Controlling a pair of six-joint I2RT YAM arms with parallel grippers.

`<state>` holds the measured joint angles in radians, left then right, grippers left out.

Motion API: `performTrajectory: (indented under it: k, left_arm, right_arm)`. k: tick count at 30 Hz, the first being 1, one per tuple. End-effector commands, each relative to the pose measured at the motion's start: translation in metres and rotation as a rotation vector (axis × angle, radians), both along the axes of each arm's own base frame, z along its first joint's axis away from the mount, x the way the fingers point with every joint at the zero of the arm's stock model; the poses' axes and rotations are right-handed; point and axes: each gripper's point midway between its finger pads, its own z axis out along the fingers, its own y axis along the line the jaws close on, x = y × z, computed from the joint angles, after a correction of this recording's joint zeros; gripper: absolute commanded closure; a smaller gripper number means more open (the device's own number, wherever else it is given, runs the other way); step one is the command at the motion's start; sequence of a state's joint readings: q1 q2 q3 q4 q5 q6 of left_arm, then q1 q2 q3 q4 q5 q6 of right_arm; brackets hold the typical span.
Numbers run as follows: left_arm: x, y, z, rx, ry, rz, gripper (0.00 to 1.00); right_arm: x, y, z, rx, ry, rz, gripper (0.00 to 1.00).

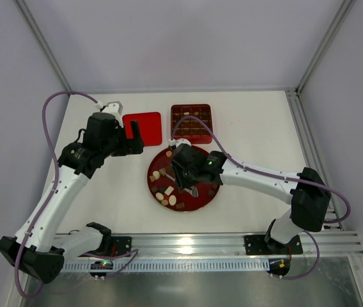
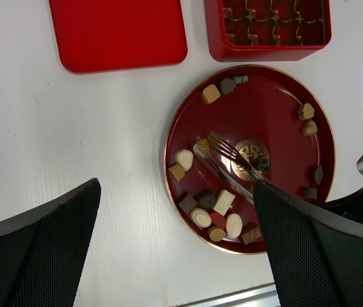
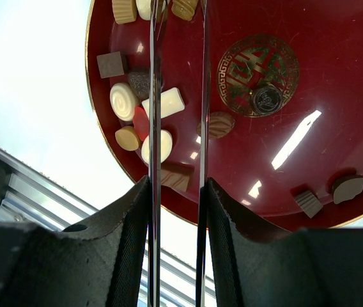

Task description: Pack the chocolate

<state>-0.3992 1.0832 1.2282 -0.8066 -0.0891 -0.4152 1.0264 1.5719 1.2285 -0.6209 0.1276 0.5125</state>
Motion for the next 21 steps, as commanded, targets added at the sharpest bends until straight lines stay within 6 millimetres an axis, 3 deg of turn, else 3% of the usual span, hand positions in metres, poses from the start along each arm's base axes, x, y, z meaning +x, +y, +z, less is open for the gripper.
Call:
performTrajectory:
  k: [1,21]
  left_arm:
    - [-0.001,0.0,0.012,-0.014,-0.031,0.001,0.0]
    - [-0.001,0.0,0.013,-0.015,-0.037,0.0,0.0]
  right_arm:
    - [0.003,0.008,0.007,0.017,-0.026,-0.014,0.59]
    - [0.009,0.006,0.0,-0.048,-0.043,-0.019,0.59]
